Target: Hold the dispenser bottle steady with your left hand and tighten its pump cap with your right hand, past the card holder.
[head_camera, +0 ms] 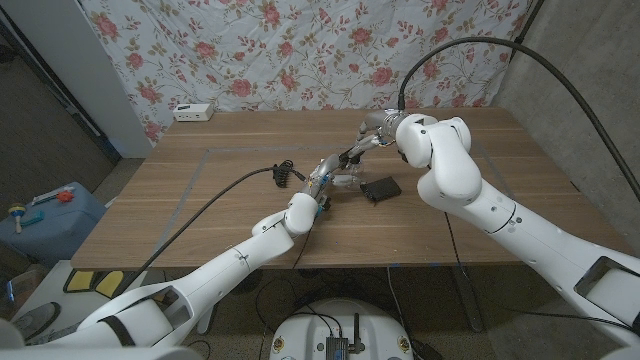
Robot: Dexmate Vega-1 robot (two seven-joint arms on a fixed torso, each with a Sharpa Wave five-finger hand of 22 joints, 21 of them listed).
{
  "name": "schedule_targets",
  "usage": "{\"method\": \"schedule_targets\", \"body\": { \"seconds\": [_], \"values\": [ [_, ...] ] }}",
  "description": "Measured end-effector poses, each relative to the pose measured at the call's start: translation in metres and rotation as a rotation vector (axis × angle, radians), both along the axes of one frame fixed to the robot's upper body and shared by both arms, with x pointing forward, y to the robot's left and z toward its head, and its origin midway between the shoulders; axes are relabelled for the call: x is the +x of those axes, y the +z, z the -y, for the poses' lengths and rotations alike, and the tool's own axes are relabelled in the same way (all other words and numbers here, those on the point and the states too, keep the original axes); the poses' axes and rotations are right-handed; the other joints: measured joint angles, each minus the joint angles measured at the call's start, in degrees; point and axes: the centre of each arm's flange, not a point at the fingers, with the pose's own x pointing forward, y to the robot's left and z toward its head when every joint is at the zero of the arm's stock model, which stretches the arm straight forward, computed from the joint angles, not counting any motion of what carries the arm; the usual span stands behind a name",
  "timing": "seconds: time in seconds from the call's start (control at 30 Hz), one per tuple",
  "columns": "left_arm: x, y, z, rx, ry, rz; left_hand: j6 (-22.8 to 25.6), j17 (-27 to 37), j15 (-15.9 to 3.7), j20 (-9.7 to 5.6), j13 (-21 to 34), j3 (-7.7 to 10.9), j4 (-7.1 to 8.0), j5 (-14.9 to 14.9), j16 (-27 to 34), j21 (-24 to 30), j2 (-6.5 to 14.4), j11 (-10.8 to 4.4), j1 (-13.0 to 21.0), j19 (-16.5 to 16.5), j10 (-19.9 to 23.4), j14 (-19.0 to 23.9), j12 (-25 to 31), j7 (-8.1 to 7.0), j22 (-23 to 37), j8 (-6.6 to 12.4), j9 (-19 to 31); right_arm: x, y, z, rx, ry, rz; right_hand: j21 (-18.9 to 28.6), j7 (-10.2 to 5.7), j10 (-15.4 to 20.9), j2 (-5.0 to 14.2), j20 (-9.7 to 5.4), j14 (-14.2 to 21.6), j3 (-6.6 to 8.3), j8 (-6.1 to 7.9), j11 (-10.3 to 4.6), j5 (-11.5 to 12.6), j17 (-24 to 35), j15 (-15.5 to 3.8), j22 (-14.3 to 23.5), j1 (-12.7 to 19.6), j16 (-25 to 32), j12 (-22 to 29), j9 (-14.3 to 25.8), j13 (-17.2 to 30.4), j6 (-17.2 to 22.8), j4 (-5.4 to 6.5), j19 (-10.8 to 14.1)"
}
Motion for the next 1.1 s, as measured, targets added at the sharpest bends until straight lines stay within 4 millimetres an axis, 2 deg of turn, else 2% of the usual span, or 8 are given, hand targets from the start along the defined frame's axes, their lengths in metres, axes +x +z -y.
{"method": "schedule_targets", "body": {
  "seconds": [0.2,0.4,0.57,0.7,0.9,0.97,1.0,1.1],
  "values": [
    [-0.0001,-0.0002,-0.0004,0.0,-0.001,0.0,0.02,0.0,0.11,0.0,0.0,0.0,0.0,0.0,-0.02,0.0,0.0,-0.21,0.0,0.0,0.19,0.17,0.0,0.0,0.0,-0.01,0.0,0.0019,-0.0041,-0.0076,0.025,0.015,-0.018,0.0,-0.01,0.7,-0.09,0.4,0.31,-0.15,0.0,0.08,0.0,0.0,0.31,0.0,-0.21,0.0,0.0,0.0,0.0,0.81,0.16,0.4],
    [-0.0001,-0.0003,-0.0011,-0.001,-0.001,0.0,0.3,-0.2,-0.07,0.0,0.0,0.0,0.0,0.0,0.17,0.0,0.0,-0.29,0.0,0.0,0.27,0.38,0.0,-0.12,0.0,-0.05,0.0,0.0012,-0.0029,-0.0065,0.035,-0.03,-0.01,-0.01,0.01,0.7,-0.56,0.4,0.61,-0.56,-0.13,0.08,-0.39,0.0,0.61,0.0,-0.89,0.0,0.0,0.0,0.0,0.8,0.56,0.41],
    [-0.0003,-0.0001,-0.0009,-0.002,-0.003,0.001,0.3,-0.13,-0.07,0.0,0.01,0.0,0.0,0.0,0.17,0.0,0.0,-0.29,0.0,0.0,0.27,0.38,-0.01,-0.12,0.0,-0.07,0.01,0.0017,-0.0044,-0.0085,0.054,-0.023,-0.02,-0.38,1.29,0.7,-0.62,0.83,0.4,-0.71,-1.7,0.08,-0.39,-0.27,0.82,0.0,-1.35,-0.29,-0.28,0.22,0.0,-0.48,0.71,-0.02],
    [-0.0001,-0.0003,-0.0013,-0.003,-0.003,0.001,0.3,-0.02,-0.07,0.0,0.01,0.0,0.0,0.0,0.17,0.0,0.0,-0.29,0.0,0.0,0.26,0.37,-0.01,-0.12,0.0,-0.11,0.01,-0.0006,-0.0036,-0.0065,0.04,-0.052,-0.011,-0.58,1.57,0.68,-0.61,0.92,0.39,-0.71,-1.85,0.1,-0.39,-0.26,0.83,0.0,-1.36,-0.47,-0.68,0.22,0.0,-0.76,0.71,-0.11],
    [-0.0003,-0.0001,-0.0011,-0.003,-0.005,0.002,0.3,-0.16,-0.08,0.0,-0.01,0.0,0.0,0.0,0.17,0.0,0.0,-0.29,0.0,0.0,0.26,0.36,-0.03,-0.12,0.0,-0.06,0.01,-0.0022,-0.0056,-0.0066,0.052,-0.051,-0.011,-0.79,2.42,0.13,-0.62,1.52,0.16,-0.94,-3.67,0.64,-0.39,-0.51,1.06,0.0,-1.35,-1.01,-1.12,0.17,0.01,-1.6,0.48,-0.75],
    [-0.0004,0.0,-0.0011,-0.003,-0.006,0.003,0.3,-0.19,-0.08,0.0,-0.25,0.0,0.0,0.0,0.17,0.0,0.0,-0.29,0.0,0.0,0.25,0.36,-0.03,-0.12,0.0,0.01,0.01,-0.0038,-0.0048,-0.007,0.05,-0.049,0.0,-1.01,3.04,-0.3,-0.62,1.52,0.08,-0.94,-4.31,0.63,-0.39,-0.54,1.13,0.0,-1.35,-1.13,-1.56,0.16,0.01,-2.18,0.48,-1.14],
    [-0.0005,0.0001,-0.0011,-0.004,-0.006,0.004,0.3,-0.19,-0.08,0.0,-0.26,0.0,0.0,0.0,0.17,0.0,0.0,-0.29,0.0,0.0,0.25,0.36,-0.03,-0.12,0.0,0.01,0.01,-0.0043,-0.005,-0.0066,0.054,-0.048,-0.001,-1.01,4.05,-0.69,-0.61,1.52,-0.05,-0.93,-4.74,0.6,-0.39,-0.54,1.26,0.0,-1.34,-1.26,-1.57,0.16,0.01,-1.54,0.46,-1.14],
    [-0.0006,0.0005,-0.001,-0.004,-0.007,0.005,0.3,-0.09,-0.08,0.0,-0.27,0.0,0.0,0.0,0.17,0.0,0.0,-0.29,0.0,0.0,0.25,0.36,-0.04,-0.12,0.0,0.01,0.01,-0.0061,-0.0044,-0.0062,0.058,-0.044,0.007,-1.19,4.66,-1.13,-0.57,1.8,-0.33,-0.68,-5.39,0.59,-0.39,-0.54,1.54,0.0,-1.29,-1.56,-2.0,0.21,0.01,-1.82,-0.09,-1.85]
  ]
}}
